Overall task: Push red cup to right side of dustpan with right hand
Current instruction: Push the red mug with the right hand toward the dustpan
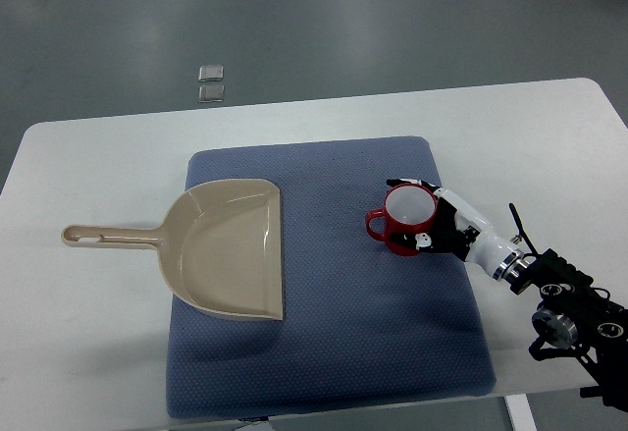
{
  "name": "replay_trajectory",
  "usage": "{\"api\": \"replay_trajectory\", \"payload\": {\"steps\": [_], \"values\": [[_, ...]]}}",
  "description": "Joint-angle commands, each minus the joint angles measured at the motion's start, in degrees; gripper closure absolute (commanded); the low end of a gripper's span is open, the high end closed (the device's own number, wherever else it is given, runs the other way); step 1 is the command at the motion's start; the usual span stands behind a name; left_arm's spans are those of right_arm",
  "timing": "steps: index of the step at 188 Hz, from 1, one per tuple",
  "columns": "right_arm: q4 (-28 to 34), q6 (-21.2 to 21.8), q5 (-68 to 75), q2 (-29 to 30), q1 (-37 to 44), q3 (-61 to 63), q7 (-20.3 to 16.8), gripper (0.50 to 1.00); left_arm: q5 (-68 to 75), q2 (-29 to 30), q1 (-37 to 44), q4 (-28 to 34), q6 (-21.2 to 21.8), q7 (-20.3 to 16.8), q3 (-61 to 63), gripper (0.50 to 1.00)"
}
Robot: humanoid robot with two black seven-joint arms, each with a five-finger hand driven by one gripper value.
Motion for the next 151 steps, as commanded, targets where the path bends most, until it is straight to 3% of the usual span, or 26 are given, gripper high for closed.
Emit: {"api": "replay_trajectory", "payload": {"steps": [1, 151], "values": [[0.0, 0.0, -0.09, 0.75, -0.27, -0.08, 0.0, 0.57, 0.0, 0.0, 0.0, 0.0, 0.0, 0.0, 0.06, 0.5], [0.26, 0.53, 4.74, 3.56, -0.97, -0.16, 0.0, 0.57, 0.0, 0.0, 0.0, 0.0, 0.0, 0.0, -0.02, 0.5]]}}
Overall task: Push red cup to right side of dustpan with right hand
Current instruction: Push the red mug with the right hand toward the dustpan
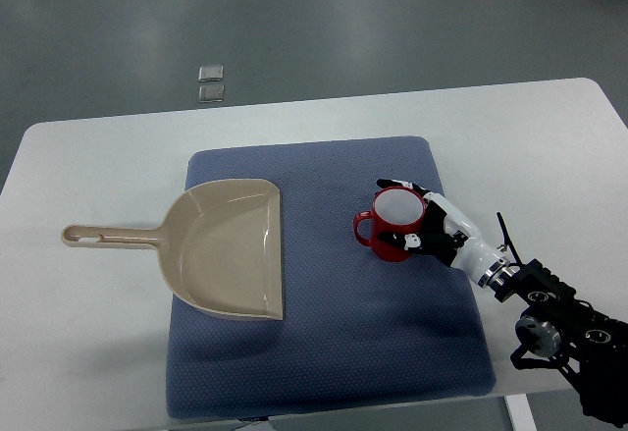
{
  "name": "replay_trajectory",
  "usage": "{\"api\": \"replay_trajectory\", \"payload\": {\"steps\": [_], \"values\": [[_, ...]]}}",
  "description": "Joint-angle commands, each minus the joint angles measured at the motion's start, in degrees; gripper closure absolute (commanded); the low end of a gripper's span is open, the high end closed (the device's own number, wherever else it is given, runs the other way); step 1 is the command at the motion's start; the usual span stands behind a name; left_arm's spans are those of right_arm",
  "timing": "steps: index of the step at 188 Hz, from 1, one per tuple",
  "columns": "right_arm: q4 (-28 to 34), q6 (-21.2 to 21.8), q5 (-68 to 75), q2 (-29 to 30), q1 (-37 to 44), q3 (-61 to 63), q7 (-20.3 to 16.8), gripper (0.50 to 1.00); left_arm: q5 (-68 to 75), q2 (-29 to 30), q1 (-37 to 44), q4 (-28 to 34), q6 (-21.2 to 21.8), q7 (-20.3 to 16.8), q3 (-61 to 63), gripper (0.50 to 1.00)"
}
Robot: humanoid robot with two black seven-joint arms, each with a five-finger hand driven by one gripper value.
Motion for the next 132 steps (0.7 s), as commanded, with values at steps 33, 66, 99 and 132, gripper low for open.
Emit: {"api": "replay_trajectory", "payload": {"steps": [33, 66, 99, 132], "values": [[0.18, -0.21, -0.06, 1.12, -0.02, -0.1, 0.0, 0.57, 0.0, 0.0, 0.0, 0.0, 0.0, 0.0, -0.04, 0.5], [0.27, -0.39, -0.33, 1.82, -0.1, -0.19, 0.0, 0.57, 0.0, 0.0, 0.0, 0.0, 0.0, 0.0, 0.05, 0.5], [0.27, -0.47, -0.77, 2.53, -0.1, -0.98, 0.0, 0.57, 0.0, 0.0, 0.0, 0.0, 0.0, 0.0, -0.04, 0.5], [0.27, -0.47, -0.94, 3.32, -0.02, -1.42, 0.0, 0.57, 0.0, 0.0, 0.0, 0.0, 0.0, 0.0, -0.04, 0.5]]}}
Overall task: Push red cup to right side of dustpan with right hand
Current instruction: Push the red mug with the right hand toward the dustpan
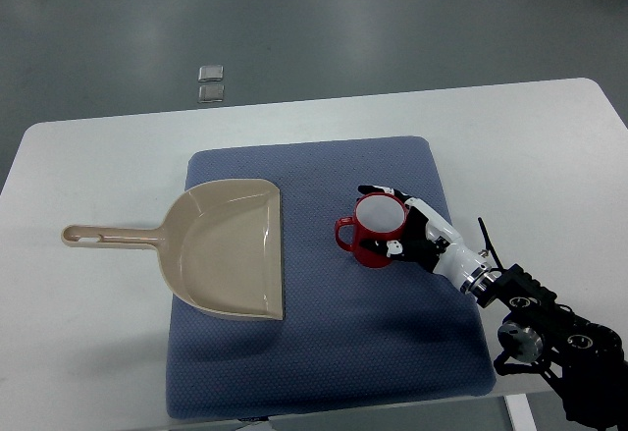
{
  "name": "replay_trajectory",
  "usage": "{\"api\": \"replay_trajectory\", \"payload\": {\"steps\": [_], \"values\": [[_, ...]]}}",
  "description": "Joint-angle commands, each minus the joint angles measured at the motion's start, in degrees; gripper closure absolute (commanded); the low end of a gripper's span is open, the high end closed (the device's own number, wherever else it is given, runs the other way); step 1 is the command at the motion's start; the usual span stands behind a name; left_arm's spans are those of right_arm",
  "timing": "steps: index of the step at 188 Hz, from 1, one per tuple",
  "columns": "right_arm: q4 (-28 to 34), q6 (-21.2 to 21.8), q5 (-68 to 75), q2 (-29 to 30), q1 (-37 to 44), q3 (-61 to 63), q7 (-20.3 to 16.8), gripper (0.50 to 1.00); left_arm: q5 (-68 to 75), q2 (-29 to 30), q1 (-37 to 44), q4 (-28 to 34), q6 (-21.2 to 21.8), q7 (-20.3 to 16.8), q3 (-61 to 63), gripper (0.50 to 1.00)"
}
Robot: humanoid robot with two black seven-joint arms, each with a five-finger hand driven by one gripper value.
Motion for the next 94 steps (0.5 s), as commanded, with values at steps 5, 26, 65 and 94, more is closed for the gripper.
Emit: {"api": "replay_trajectory", "payload": {"steps": [5, 26, 65, 94], "values": [[0.0, -0.07, -0.08, 0.52, 0.09, -0.41, 0.0, 0.57, 0.0, 0.0, 0.0, 0.0, 0.0, 0.0, 0.05, 0.5], [0.0, -0.15, -0.08, 1.4, 0.09, -0.59, 0.0, 0.57, 0.0, 0.0, 0.0, 0.0, 0.0, 0.0, 0.05, 0.5], [0.0, -0.86, -0.08, 2.37, 0.44, -0.68, 0.0, 0.57, 0.0, 0.0, 0.0, 0.0, 0.0, 0.0, 0.05, 0.5], [0.0, -1.03, -0.25, 2.99, 0.53, -0.68, 0.0, 0.57, 0.0, 0.0, 0.0, 0.0, 0.0, 0.0, 0.05, 0.5]]}}
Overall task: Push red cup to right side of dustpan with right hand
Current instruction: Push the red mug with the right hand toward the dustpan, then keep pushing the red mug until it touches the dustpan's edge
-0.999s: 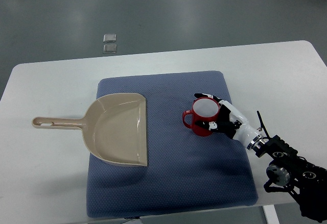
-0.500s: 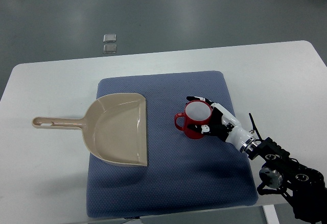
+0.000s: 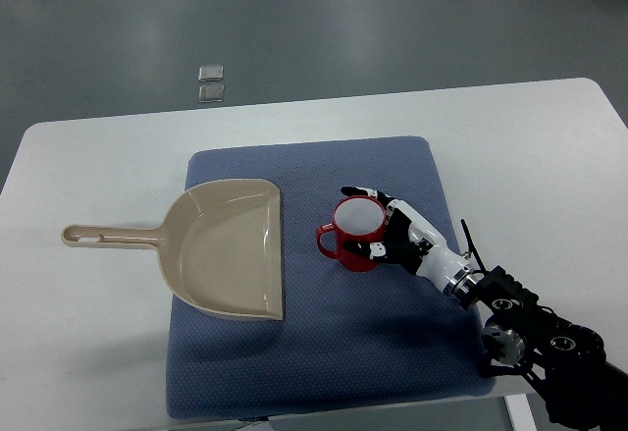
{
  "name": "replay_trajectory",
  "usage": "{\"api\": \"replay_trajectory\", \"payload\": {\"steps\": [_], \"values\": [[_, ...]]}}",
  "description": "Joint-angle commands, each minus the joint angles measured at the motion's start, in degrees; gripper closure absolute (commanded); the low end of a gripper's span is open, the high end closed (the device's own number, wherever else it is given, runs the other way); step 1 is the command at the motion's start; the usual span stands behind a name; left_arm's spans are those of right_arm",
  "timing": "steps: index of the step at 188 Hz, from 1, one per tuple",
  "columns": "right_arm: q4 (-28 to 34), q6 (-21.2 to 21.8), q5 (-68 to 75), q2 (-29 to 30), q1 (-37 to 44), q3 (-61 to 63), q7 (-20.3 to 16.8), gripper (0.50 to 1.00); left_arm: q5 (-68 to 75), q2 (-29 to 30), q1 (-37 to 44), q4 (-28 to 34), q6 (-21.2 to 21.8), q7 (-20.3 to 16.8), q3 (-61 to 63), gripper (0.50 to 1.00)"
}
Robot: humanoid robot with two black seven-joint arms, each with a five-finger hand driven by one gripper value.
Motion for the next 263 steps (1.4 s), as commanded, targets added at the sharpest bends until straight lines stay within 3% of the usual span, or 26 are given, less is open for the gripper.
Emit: {"api": "replay_trajectory", "payload": {"steps": [1, 263], "values": [[0.0, -0.13, -0.12, 0.32, 0.06, 0.0, 0.0, 0.57, 0.0, 0.0, 0.0, 0.0, 0.0, 0.0, 0.06, 0.5], [0.0, -4.79, -0.2, 3.05, 0.76, -3.78, 0.0, 0.568, 0.0, 0.0, 0.0, 0.0, 0.0, 0.0, 0.06, 0.5]]}}
